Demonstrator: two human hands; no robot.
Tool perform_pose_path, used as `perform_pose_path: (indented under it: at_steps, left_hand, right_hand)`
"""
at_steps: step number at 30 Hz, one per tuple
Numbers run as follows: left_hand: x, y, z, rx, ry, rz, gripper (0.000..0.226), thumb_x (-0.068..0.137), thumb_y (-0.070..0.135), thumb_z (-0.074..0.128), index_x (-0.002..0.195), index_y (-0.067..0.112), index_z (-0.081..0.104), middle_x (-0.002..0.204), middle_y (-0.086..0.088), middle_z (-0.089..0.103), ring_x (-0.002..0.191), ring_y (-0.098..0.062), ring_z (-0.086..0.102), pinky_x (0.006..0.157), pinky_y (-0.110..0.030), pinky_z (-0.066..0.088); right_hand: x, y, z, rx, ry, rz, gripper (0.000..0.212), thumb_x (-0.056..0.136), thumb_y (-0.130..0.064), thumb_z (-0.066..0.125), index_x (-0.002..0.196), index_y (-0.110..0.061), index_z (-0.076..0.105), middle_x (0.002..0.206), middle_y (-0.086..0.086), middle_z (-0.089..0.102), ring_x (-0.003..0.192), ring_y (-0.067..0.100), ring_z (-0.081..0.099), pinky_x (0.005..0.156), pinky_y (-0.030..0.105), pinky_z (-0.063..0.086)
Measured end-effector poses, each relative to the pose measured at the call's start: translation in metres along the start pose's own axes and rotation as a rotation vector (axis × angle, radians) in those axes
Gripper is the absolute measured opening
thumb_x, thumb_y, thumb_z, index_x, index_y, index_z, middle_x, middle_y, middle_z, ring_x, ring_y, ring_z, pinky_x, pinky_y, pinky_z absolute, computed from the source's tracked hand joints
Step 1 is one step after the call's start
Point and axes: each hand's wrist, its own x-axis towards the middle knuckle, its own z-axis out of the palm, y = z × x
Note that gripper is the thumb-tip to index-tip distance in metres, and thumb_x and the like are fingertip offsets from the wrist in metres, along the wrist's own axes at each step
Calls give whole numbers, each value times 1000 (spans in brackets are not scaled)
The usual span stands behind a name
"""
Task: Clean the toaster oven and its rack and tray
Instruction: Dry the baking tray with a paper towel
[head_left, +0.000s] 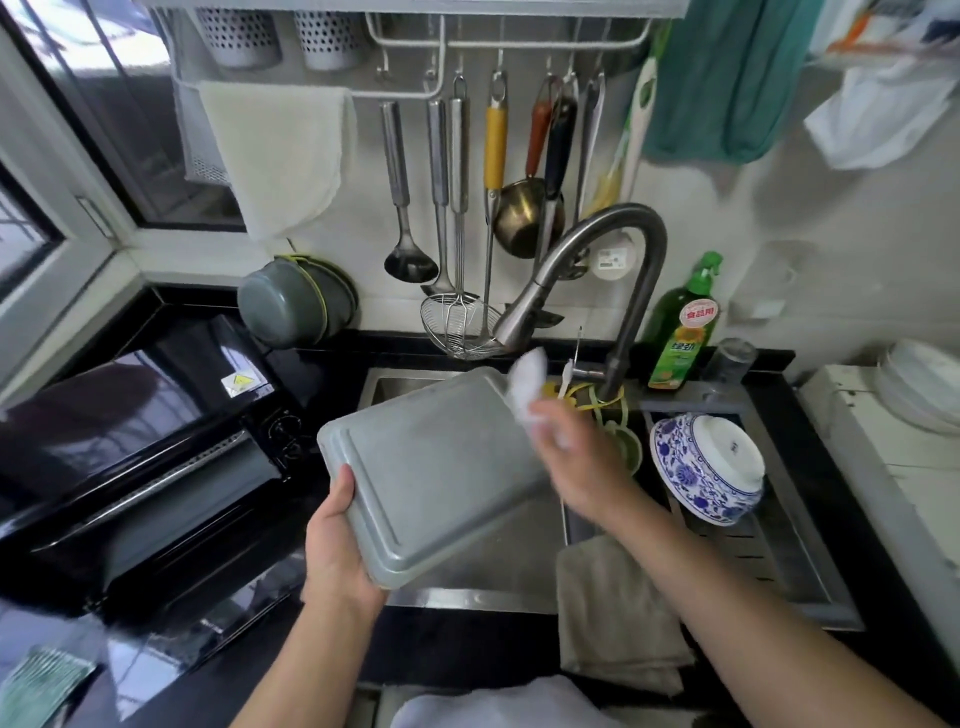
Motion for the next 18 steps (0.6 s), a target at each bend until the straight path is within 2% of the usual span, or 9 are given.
perform_pose_path:
  at_steps: [1, 2, 3, 5, 6, 9, 14, 17, 18]
  left_hand:
    - [-1, -1, 3, -8, -4, 15, 36, 104, 41, 53, 126, 17, 69, 117, -13, 76, 94, -33, 77, 87, -54, 57]
    - [-2, -2, 6, -16, -4, 31, 37, 104, 41, 52, 126, 17, 69, 115, -12, 77, 92, -32, 77, 81, -53, 61]
    - [-3, -2, 8, -31, 4, 43, 36, 105, 41, 51, 125, 16, 69, 112, -12, 78, 90, -31, 78, 74, -52, 64]
    - [-4, -1, 13, -85, 26, 56, 36, 105, 41, 50, 124, 16, 69, 111, -12, 78, 88, -31, 78, 66, -53, 64]
    - [-5, 0, 17, -108, 34, 61, 37, 105, 42, 50, 123, 16, 69, 112, -12, 78, 90, -32, 78, 70, -54, 64]
    - [-6, -1, 33, -167, 50, 73, 37, 105, 43, 51, 124, 16, 69, 113, -11, 78, 97, -33, 77, 89, -54, 58]
    - [3, -7, 48, -217, 61, 42, 50, 101, 49, 53, 123, 6, 64, 111, -18, 75, 106, -34, 70, 98, -49, 53]
    - [3, -1, 42, -154, -53, -1, 63, 68, 50, 74, 114, 9, 61, 86, -12, 75, 77, -24, 76, 76, -36, 62]
    - [2, -1, 42, -167, -90, -27, 63, 68, 48, 74, 117, 11, 61, 87, -12, 75, 75, -24, 76, 76, -36, 62]
  right_hand:
    - [-6, 3, 13, -51, -169, -66, 41, 102, -38, 48, 141, -26, 49, 156, -5, 37, 143, 12, 34, 111, 24, 26]
    - [-11, 9, 23, -51, -219, -102, 43, 102, -43, 44, 144, -30, 46, 162, -10, 25, 149, 7, 21, 117, 21, 12]
    - [-14, 12, 25, -13, -182, -102, 42, 103, -42, 42, 144, -30, 47, 162, -12, 23, 149, 4, 18, 120, 21, 8]
    - [-16, 11, 24, 96, -9, -90, 38, 104, -34, 41, 138, -23, 55, 158, -7, 34, 147, 6, 26, 121, 31, 23]
    - [-19, 8, 23, 115, 65, -80, 37, 103, -29, 42, 136, -20, 57, 156, -5, 37, 146, 8, 29, 119, 29, 28]
    - [-39, -19, 34, 88, 143, -46, 37, 102, -13, 43, 136, -15, 56, 157, -3, 35, 146, 11, 30, 112, 9, 22]
    - [-85, -81, 58, 32, 46, -336, 51, 89, -2, 37, 136, -13, 55, 151, 2, 41, 141, 19, 36, 116, 25, 30]
    - [-92, -94, 44, -10, -78, -584, 45, 96, -6, 31, 129, -6, 62, 141, 9, 52, 135, 25, 44, 116, 35, 33]
    - [-90, -88, 39, -48, -104, -666, 44, 97, -4, 32, 130, -5, 62, 141, 11, 53, 136, 26, 43, 117, 36, 32]
